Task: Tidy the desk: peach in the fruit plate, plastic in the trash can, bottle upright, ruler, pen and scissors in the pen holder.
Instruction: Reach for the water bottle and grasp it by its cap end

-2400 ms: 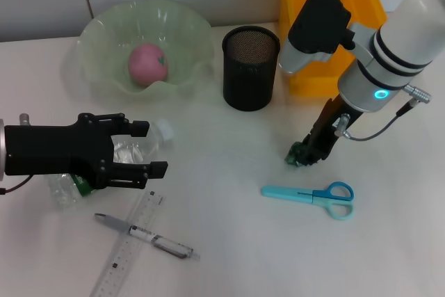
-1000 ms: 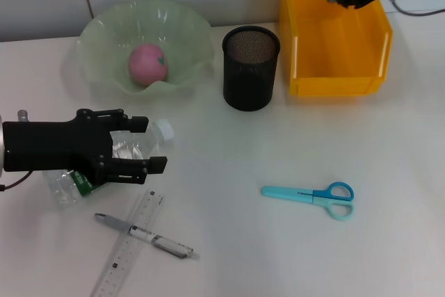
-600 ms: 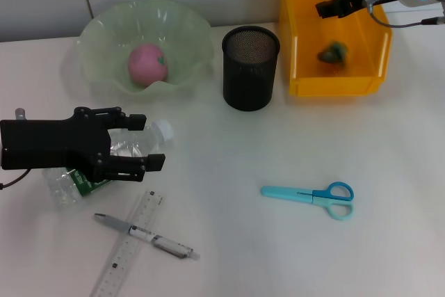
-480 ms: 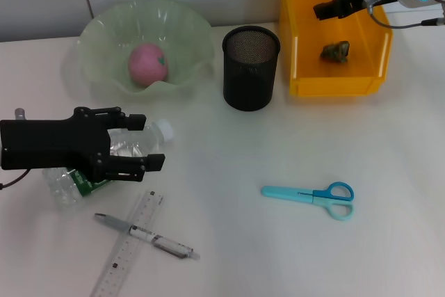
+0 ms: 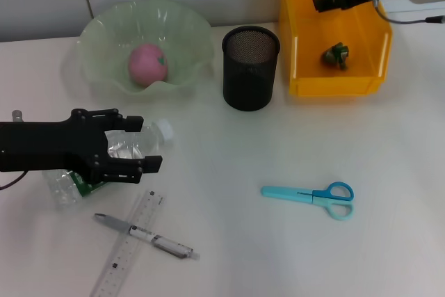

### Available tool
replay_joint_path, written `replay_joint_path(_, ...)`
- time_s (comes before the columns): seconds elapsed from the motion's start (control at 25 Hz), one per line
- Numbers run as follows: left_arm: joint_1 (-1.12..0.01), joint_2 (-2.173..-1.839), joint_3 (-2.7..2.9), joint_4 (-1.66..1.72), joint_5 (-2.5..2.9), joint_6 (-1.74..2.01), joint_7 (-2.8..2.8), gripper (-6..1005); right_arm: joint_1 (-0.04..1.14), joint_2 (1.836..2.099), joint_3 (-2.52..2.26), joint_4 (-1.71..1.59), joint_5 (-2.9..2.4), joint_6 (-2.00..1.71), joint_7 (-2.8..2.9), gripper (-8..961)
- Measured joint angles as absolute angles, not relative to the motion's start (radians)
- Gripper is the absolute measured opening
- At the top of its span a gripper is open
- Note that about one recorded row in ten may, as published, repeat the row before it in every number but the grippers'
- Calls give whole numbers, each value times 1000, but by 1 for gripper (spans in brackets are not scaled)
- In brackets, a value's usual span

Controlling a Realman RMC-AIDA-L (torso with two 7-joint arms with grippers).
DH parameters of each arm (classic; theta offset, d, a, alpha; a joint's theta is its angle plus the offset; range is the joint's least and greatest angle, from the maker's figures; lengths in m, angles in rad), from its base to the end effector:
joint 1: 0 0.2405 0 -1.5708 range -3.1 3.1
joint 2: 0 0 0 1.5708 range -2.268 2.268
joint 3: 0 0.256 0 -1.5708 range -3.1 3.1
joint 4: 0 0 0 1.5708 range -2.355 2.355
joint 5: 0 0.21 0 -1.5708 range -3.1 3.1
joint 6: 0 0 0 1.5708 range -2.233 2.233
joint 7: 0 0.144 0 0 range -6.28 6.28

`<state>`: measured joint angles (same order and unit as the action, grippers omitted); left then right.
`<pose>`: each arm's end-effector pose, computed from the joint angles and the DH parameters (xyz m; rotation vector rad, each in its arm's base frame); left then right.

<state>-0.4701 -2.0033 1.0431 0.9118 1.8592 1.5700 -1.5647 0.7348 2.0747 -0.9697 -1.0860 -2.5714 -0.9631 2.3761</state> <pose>-0.2328 0.3330 0.0219 -2.8922 -0.4634 -0.5182 0.1947 0.4604 0.0676 -2.1290 0.8282 0.0982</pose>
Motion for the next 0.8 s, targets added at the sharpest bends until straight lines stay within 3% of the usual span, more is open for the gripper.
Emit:
replay_joint_path(0.48,-469,-1996,1041,913,1859,1572,-1562,784,556,2076,-971,-1244,-2172,-1024,2181,808)
replay_joint_path(0.8,-474,-1994,1041,913,1859,1585,-1562,780,446,2070,-904,-1232,-1848,-1260,1915,807)
